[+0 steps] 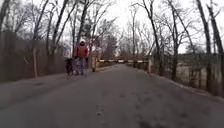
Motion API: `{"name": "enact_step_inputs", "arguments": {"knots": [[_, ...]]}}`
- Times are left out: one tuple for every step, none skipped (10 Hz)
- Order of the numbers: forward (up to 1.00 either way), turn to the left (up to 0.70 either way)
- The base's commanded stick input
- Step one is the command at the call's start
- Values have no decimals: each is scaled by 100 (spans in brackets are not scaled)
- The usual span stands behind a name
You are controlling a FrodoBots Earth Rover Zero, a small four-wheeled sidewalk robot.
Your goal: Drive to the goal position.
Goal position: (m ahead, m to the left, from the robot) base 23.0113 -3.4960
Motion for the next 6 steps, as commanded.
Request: {"name": "enact_step_inputs", "arguments": {"knots": [[70, 0], [70, 0], [70, 0], [70, 0], [70, 9], [70, 19]]}}
